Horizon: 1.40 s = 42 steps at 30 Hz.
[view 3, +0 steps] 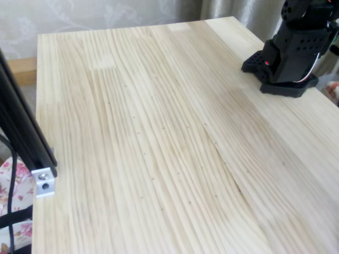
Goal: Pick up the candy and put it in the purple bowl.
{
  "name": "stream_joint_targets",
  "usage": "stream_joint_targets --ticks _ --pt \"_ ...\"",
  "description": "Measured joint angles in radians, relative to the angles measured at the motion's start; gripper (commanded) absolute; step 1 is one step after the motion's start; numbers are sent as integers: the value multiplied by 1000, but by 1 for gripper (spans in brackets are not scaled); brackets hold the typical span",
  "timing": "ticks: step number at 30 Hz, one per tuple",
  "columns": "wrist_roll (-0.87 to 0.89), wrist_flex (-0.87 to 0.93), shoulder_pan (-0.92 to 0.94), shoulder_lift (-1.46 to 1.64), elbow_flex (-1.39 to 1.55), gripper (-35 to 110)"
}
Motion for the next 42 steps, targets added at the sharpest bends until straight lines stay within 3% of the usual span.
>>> stream_joint_targets --ticks 15,23,33,42 --pt "-32 0 21 0 0 19" --pt "-28 23 58 23 25 -1" --pt "-64 28 193 308 275 -1" --pt "-86 92 442 572 459 -1"
